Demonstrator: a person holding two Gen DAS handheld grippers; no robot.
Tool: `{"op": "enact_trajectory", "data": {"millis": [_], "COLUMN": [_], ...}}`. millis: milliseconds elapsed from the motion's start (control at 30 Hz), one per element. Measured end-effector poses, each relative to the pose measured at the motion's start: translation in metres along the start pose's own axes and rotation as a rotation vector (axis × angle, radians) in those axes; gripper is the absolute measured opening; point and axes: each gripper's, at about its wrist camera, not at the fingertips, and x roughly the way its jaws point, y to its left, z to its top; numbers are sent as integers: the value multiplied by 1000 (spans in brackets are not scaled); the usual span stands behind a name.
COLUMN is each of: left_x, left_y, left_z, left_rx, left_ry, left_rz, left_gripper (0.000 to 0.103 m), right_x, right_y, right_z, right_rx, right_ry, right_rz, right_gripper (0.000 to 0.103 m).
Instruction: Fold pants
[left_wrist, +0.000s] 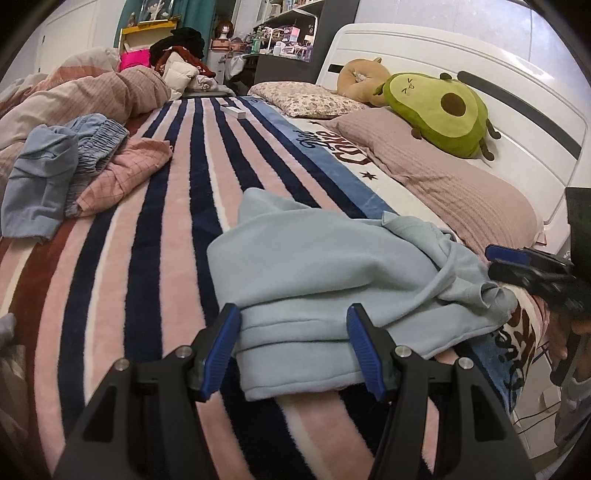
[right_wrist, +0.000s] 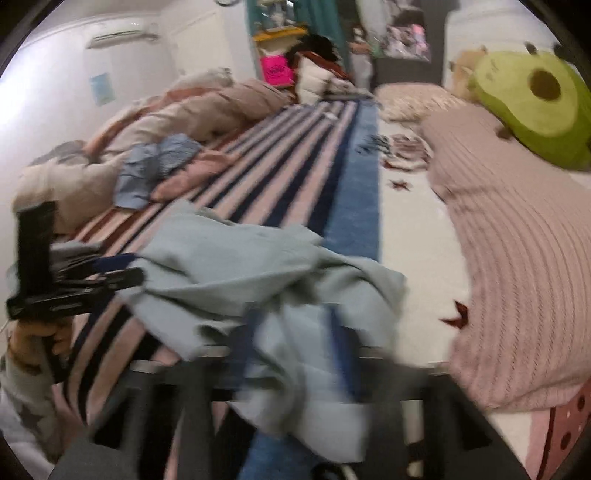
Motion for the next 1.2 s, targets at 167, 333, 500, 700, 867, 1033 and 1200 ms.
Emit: {"op": "enact_trajectory", "data": {"millis": [167,333,500,700,867,1033,1200], "left_x": [-1,-2,-2,-1,-1,-1,0], "left_y": [0,-1,-2,-4,-4,-4,-8], "left_z": [0,0,1,1,1,2,1], "left_rx": [4,9,13,16,18,20,31], "left_ry": [-1,-1,-1,-1,0,0,2], "left_rz": [3,5,7,14,16,18,25], "left_gripper": [56,56,56,56,56,56,56], "right_x": [20,38,36,27,24,21,24], "right_y": [29,21,22,3,-10,-28,-42], "right_z": [-4,-9,-12,-5,2,6,5], "right_rx": [-124,-110,-143,-68,-37,6,60], "right_ry": [83,138,140,93,62,56,85], "right_rz": [30,-70,-89,-122,-195,-237,-271], "right_gripper": [56,35,5,2,1,1,2]}}
